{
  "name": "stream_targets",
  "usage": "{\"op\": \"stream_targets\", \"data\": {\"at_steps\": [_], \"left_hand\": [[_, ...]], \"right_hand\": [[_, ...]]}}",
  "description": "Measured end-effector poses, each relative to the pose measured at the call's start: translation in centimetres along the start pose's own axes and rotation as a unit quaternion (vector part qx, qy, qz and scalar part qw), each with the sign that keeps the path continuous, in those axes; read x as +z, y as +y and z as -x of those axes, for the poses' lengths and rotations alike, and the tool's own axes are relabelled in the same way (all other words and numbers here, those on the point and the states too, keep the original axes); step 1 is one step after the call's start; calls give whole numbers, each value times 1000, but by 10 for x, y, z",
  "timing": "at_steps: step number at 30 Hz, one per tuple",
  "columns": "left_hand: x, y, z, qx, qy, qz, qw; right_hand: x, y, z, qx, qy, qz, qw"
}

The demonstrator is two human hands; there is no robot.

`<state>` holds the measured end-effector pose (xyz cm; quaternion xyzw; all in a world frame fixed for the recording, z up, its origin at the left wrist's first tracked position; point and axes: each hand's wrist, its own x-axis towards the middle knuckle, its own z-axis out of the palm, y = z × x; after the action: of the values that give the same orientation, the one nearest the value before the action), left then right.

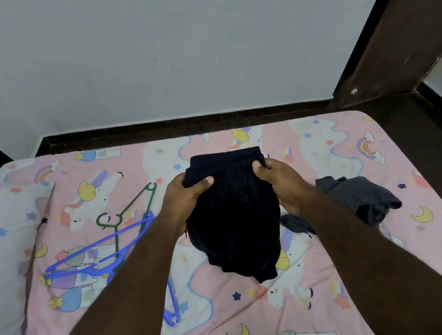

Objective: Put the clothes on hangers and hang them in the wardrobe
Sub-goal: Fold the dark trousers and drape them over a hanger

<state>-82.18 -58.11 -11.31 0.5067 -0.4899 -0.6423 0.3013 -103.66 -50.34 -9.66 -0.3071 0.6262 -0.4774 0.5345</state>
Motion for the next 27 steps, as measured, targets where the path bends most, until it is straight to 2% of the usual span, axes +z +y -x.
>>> {"op": "stream_targets", "data": {"at_steps": [6, 11, 15, 17, 20, 23, 27], "left_hand": [[23, -55, -68, -36, 61, -44, 997], [32, -89, -136, -18, 112, -80, 990], [36, -156, -129, -53, 174, -180, 967], [46, -207, -107, -107, 150, -223, 957], [67, -264, -67, -176, 99, -276, 940], [90, -297, -42, -181, 51, -313, 931], [103, -309, -36, -142, 38, -419, 896]], "right_hand": [[-15, 69, -74, 22, 79, 47, 996], [-38, 113, -158, 11, 132, 94, 987], [-58, 170, -169, 112, 159, 187, 963], [-62, 214, -151, 182, 156, 212, 948], [-60, 273, -117, 270, 142, 188, 933], [-54, 308, -93, 310, 112, 164, 930], [-47, 325, -80, 295, 127, 111, 941]]}}
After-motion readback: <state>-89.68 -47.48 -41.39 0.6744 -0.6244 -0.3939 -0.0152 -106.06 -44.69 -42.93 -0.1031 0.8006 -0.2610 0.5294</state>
